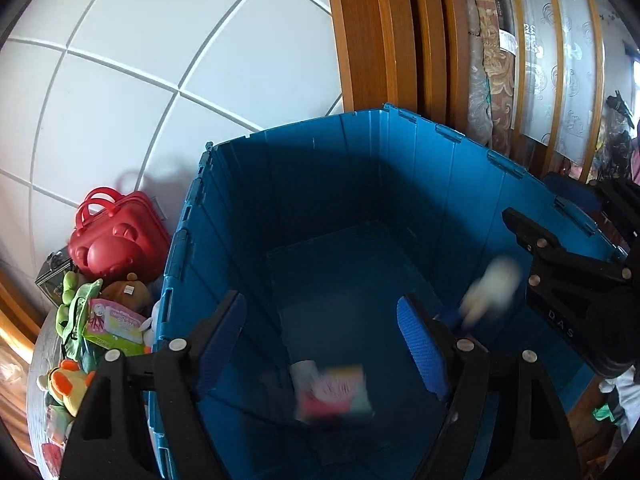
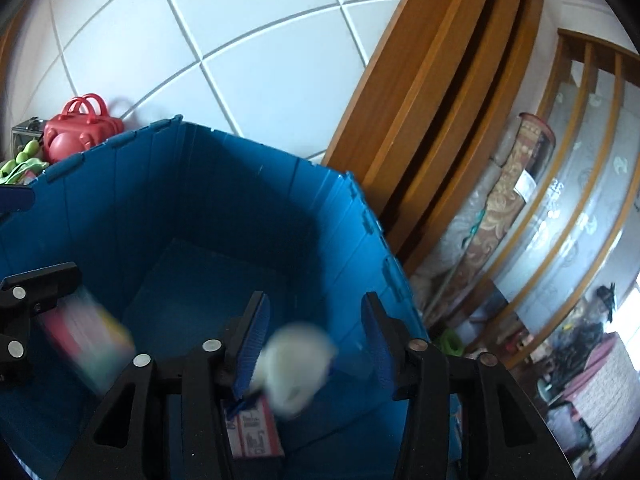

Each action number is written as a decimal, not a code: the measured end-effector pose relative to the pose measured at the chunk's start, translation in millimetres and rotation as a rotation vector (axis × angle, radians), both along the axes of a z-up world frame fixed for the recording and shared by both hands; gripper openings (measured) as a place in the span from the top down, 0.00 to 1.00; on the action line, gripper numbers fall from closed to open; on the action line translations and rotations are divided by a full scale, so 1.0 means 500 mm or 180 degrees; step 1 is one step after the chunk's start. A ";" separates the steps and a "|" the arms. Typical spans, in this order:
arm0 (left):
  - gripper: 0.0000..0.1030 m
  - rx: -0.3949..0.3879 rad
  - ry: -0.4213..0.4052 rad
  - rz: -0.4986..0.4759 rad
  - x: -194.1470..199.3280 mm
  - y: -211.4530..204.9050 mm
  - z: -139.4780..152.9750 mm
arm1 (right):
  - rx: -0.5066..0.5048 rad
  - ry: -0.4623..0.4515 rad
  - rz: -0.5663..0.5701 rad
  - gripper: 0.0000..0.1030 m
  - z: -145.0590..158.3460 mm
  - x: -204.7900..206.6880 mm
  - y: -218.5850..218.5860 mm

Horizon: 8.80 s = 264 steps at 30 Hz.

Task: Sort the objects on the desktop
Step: 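Carry the plush bear to the blue crate and release it with the right tool, then move both tools back from the crate toward the heap, then reach both tools into the heap toward the tissue packs, then grasp the yellow-pink tissue pack with the left tool while the right tool grasps the white wipes pack, then carry the tissue pack and wipes pack over the blue crate with both tools, then open both tools to drop the packs into the crate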

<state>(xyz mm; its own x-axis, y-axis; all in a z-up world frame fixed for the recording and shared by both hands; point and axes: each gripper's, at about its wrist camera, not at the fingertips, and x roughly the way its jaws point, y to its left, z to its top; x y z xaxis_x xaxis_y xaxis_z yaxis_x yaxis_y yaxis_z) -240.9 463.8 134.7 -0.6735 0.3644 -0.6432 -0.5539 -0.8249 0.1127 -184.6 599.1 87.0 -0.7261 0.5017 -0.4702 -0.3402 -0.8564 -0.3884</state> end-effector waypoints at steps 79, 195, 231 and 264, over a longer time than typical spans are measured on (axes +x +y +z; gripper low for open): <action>0.24 0.0239 -0.0147 0.1686 -0.125 -1.056 -0.260 | -0.1076 -0.0158 0.1696 0.00 -0.239 -0.150 -0.886; 0.60 0.0540 0.0547 0.1680 -0.032 -1.191 -0.149 | -0.1272 0.0259 0.2191 0.87 -0.055 -0.155 -1.106; 0.60 0.0687 0.0541 -0.0315 0.062 -0.109 0.109 | -0.0349 0.0939 -0.0008 0.87 0.127 0.068 -0.158; 0.57 0.0025 -0.0696 -0.0375 0.038 0.027 -0.046 | -0.0432 0.0088 -0.0362 0.55 0.010 0.071 0.007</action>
